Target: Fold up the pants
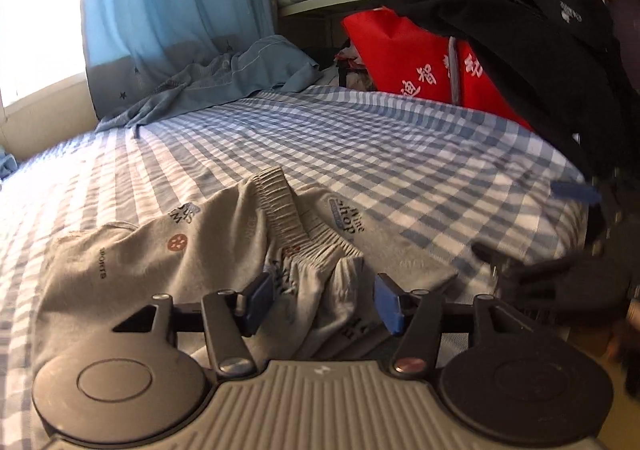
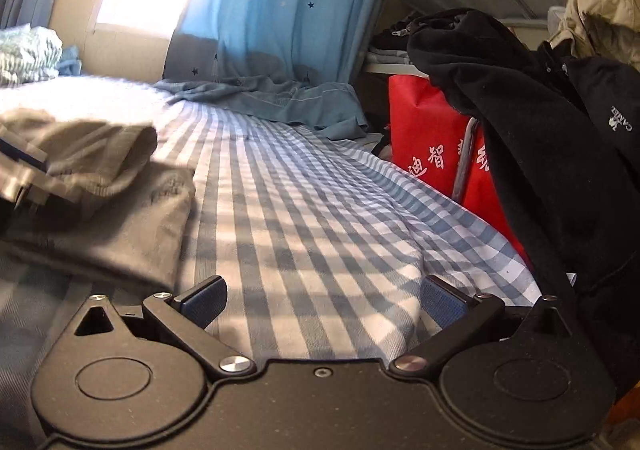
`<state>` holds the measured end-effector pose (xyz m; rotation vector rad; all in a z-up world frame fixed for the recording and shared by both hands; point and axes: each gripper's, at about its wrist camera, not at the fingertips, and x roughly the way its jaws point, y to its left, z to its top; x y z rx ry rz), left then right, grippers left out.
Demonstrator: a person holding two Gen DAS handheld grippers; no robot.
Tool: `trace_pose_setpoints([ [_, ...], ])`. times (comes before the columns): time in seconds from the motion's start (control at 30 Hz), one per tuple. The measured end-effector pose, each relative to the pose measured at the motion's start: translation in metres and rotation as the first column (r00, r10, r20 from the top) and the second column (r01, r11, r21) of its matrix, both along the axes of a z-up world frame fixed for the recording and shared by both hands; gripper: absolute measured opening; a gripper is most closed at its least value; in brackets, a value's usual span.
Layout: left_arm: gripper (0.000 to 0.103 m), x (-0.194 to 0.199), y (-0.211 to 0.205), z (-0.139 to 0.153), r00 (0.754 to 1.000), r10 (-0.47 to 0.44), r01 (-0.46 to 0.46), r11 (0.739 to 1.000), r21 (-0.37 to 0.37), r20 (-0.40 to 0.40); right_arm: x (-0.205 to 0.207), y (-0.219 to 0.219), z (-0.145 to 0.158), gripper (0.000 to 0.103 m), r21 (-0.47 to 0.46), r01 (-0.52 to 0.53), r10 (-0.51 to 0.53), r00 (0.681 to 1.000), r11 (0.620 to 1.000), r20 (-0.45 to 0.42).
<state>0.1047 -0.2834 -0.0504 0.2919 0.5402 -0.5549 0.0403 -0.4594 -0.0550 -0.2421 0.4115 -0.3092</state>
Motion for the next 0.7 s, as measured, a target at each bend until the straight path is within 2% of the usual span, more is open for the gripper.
trace_pose_setpoints([
  [0.1, 0.061, -0.004, -0.001, -0.003, 1.0, 0.001, -0.002, 0.999, 0.049, 0.022, 0.006, -0.004, 0.016, 0.102, 0.073, -0.052, 0.051, 0.998, 0.996, 0.023],
  [0.2, 0.061, -0.007, -0.002, -0.003, 0.999, -0.002, 0.0, 0.998, 0.062, 0.038, 0.023, -0.01, 0.033, 0.102, 0.214, -0.187, 0.185, 0.982, 0.959, 0.029],
  [0.27, 0.067, -0.008, -0.005, -0.004, 0.999, -0.003, 0.0, 0.997, 0.075, 0.041, 0.043, -0.013, 0.04, 0.102, 0.342, -0.291, 0.305, 0.952, 0.893, 0.014],
  [0.37, 0.078, -0.01, -0.011, -0.005, 0.998, 0.006, -0.012, 0.995, 0.099, 0.055, 0.076, -0.015, 0.044, 0.102, 0.552, -0.414, 0.482, 0.876, 0.724, 0.025],
  [0.43, 0.079, -0.01, -0.013, -0.005, 0.998, 0.012, -0.018, 0.994, 0.106, 0.056, 0.099, -0.013, 0.04, 0.102, 0.663, -0.432, 0.556, 0.831, 0.611, 0.028],
  [0.47, 0.079, -0.01, -0.014, -0.005, 0.998, 0.015, -0.02, 0.994, 0.106, 0.054, 0.111, -0.013, 0.037, 0.102, 0.703, -0.423, 0.576, 0.817, 0.572, 0.022],
  [0.6, 0.076, -0.007, -0.013, -0.002, 0.999, 0.019, -0.022, 0.997, 0.076, 0.035, 0.145, -0.011, 0.026, 0.102, 0.786, -0.363, 0.591, 0.806, 0.5, -0.004],
  [0.63, 0.069, -0.006, -0.012, -0.001, 0.999, 0.019, -0.021, 0.998, 0.066, 0.031, 0.15, -0.011, 0.024, 0.1, 0.801, -0.351, 0.589, 0.808, 0.485, -0.002],
  [0.67, 0.059, -0.004, -0.011, 0.0, 0.999, 0.02, -0.022, 0.998, 0.061, 0.026, 0.153, -0.012, 0.023, 0.091, 0.812, -0.343, 0.583, 0.812, 0.471, 0.005],
  [0.7, 0.055, -0.002, -0.011, 0.0, 1.0, 0.02, -0.021, 0.998, 0.064, 0.02, 0.157, -0.014, 0.024, 0.085, 0.821, -0.335, 0.576, 0.818, 0.463, 0.009],
])
